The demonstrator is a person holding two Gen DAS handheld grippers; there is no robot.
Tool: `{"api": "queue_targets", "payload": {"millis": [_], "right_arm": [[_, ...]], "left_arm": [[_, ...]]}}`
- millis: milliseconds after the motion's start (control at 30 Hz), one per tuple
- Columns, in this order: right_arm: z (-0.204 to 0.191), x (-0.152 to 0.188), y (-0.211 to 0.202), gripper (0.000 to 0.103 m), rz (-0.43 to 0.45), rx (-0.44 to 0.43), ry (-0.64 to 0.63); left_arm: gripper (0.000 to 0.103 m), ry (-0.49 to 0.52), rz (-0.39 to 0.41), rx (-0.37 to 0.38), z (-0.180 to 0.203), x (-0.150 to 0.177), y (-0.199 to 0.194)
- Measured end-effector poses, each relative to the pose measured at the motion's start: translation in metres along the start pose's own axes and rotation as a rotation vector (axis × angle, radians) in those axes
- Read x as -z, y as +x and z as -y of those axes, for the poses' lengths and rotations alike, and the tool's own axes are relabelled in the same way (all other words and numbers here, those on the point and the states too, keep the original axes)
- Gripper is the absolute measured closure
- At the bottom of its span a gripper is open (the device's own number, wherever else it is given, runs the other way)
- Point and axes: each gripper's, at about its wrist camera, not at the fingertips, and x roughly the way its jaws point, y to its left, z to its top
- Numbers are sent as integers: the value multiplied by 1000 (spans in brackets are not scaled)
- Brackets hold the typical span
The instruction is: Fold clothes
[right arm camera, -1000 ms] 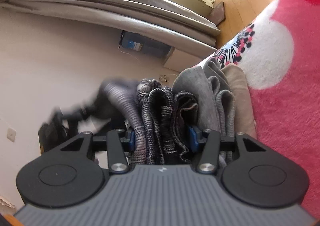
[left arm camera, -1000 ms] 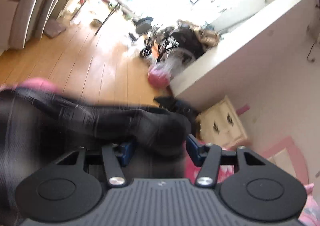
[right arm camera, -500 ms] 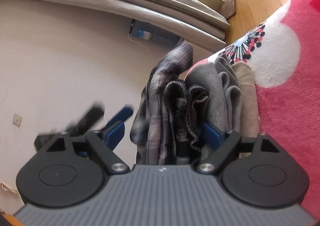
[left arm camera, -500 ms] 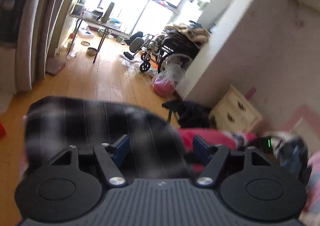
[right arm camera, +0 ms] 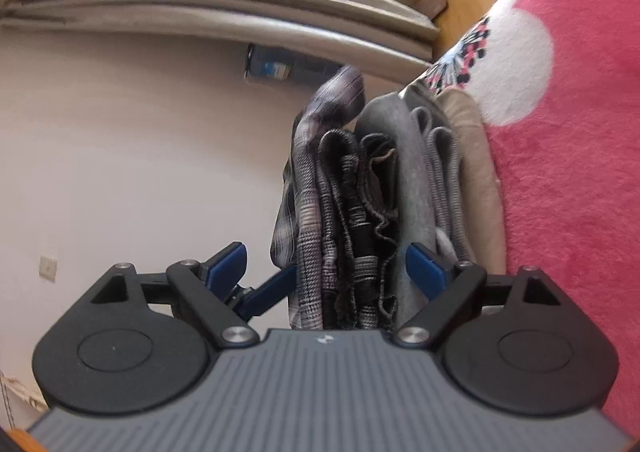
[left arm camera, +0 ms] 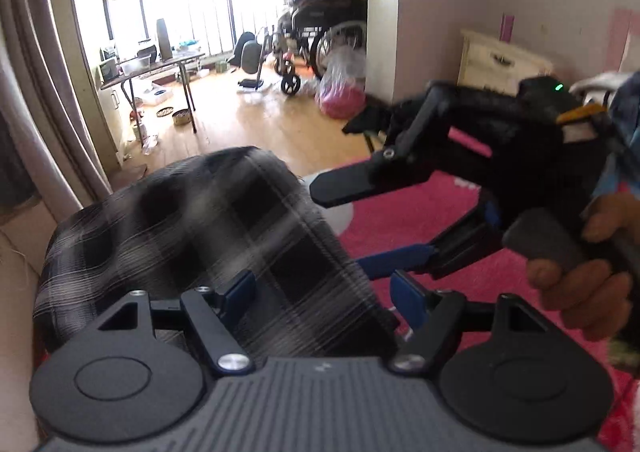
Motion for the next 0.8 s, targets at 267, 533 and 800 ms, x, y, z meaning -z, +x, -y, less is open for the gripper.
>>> {"api": "queue_targets", "payload": {"millis": [267,533,800], "right_arm": [[41,29,-62,14,161,-58,146],[44,26,-87,11,168,-158,142],[54,19,-89,11,183,-226,196]], "left_arm": [[22,177,-113,-284,57,-8,29],[38,108,-116,-242,41,-18,15],[45,122,-133,-244,31,-19,11]]}}
